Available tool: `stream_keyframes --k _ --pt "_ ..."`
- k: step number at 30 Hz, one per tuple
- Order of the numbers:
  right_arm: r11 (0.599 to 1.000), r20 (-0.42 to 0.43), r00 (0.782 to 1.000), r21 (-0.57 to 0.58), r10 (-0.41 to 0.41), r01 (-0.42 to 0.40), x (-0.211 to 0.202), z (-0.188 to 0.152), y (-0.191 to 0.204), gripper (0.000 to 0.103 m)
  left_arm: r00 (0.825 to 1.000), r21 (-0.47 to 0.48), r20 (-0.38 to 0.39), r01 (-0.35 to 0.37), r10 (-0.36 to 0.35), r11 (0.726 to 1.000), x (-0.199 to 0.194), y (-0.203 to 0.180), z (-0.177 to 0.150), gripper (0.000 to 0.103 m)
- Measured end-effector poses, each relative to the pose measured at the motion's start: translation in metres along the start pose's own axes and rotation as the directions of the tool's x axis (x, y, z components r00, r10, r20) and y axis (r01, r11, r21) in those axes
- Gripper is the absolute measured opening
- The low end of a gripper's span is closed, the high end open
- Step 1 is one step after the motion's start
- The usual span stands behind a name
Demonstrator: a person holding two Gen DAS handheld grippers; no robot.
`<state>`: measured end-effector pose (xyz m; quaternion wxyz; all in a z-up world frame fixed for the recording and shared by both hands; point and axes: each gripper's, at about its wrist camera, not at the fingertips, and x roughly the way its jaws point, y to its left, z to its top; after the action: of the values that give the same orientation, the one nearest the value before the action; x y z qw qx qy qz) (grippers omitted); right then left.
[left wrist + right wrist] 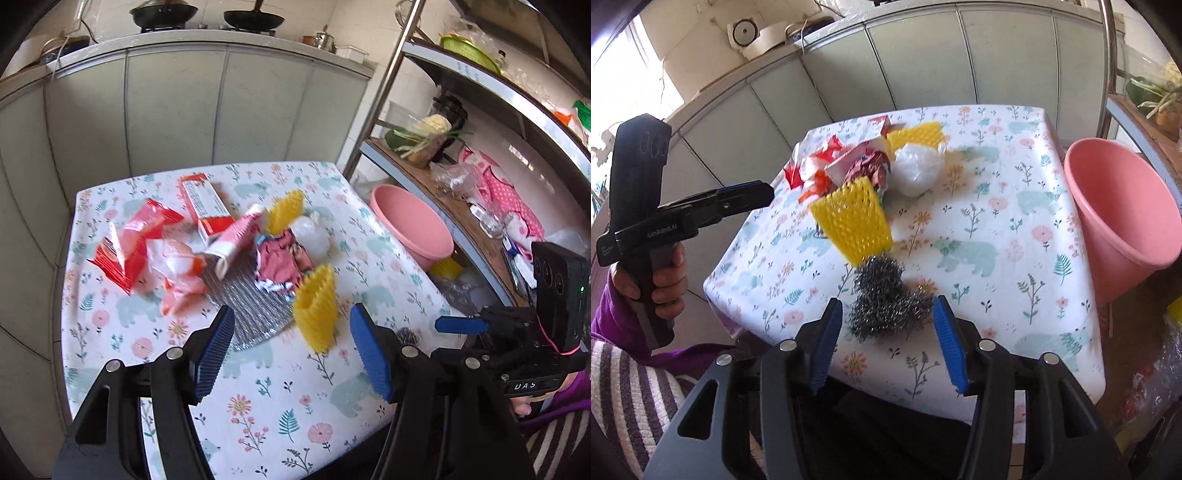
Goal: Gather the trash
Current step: 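Grasp the yellow mesh sleeve with the left gripper while the right gripper grasps the steel wool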
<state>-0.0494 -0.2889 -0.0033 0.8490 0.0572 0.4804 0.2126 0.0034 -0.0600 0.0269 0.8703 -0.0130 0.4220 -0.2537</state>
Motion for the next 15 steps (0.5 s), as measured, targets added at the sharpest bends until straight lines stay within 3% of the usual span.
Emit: stream_keyframes --k 11,13,15 --pt "0.998 -0.032 0.999 0.059 -0.012 0.014 0.015 -0.001 -0.011 0.052 0.999 0.01 -0.043 -0.02 0.02 1.0 0.034 -0.01 -0.012 0.061" --pt "0.997 -0.042 0.999 0.077 -0.01 0.014 0.021 0.001 -0.016 0.052 0.999 0.017 -0.045 -0.028 0.028 0.999 0.04 -0.012 -0.012 0.053" --pt "0.997 -0.049 0.999 0.081 -0.003 0.007 0.025 0.002 -0.019 0.052 0.998 0.02 -0.045 -0.031 0.032 0.999 0.045 -0.014 -0.011 0.053"
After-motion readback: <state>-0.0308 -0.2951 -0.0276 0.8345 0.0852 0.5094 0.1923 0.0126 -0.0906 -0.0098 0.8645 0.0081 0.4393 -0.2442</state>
